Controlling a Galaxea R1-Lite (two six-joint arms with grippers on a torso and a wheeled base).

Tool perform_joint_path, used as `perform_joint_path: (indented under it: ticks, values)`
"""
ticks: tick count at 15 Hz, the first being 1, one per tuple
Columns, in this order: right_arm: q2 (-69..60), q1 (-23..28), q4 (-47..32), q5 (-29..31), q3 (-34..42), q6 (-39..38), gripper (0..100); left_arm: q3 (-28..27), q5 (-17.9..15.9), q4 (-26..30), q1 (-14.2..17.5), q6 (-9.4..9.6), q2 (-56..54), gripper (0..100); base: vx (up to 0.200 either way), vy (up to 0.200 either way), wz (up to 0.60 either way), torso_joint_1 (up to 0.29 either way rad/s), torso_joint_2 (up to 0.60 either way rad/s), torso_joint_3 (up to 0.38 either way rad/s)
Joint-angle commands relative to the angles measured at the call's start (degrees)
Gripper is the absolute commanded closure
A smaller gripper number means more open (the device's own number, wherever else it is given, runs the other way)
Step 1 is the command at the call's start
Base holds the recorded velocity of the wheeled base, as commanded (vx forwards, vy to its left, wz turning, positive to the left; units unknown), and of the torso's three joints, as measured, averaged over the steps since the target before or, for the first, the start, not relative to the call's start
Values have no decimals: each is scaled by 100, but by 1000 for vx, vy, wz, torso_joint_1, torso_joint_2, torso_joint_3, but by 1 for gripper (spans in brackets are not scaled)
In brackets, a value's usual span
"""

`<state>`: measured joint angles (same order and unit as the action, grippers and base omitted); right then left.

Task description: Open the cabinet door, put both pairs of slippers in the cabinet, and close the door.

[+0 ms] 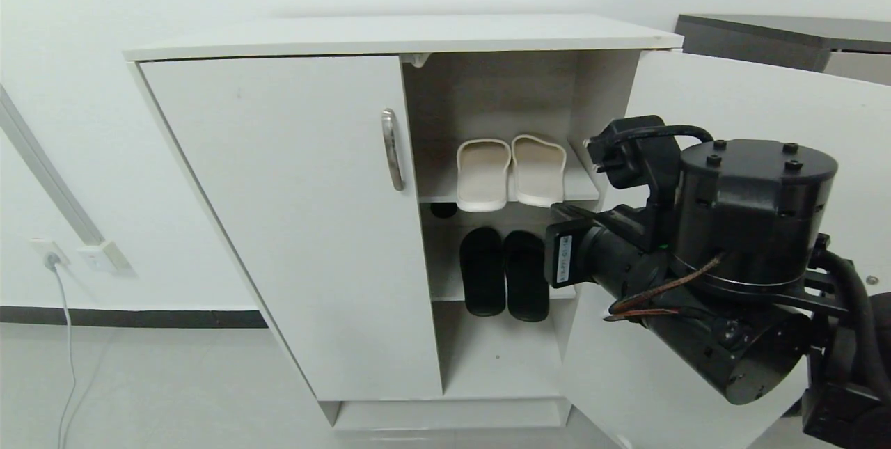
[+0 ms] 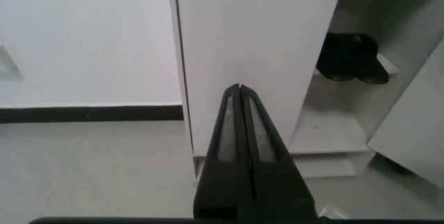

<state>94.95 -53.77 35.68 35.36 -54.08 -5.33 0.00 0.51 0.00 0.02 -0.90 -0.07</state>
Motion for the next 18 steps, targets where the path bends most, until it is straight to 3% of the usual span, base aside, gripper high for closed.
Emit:
perform_joint_path:
  ticks: [1,11,18]
  values:
    - [41,-2,9,6,46,-3,100,0,2,0,6,2,7,100,-200,0,0,2,-2,2]
    - [463,130,18,-30,117,-56,100,0,-7,0,6,2,7,100,-200,0,0,1,1,7]
    - [656,332,62,-21,231,-3,100,0,-7,0,6,2,7,100,0,0,0,0,0,0]
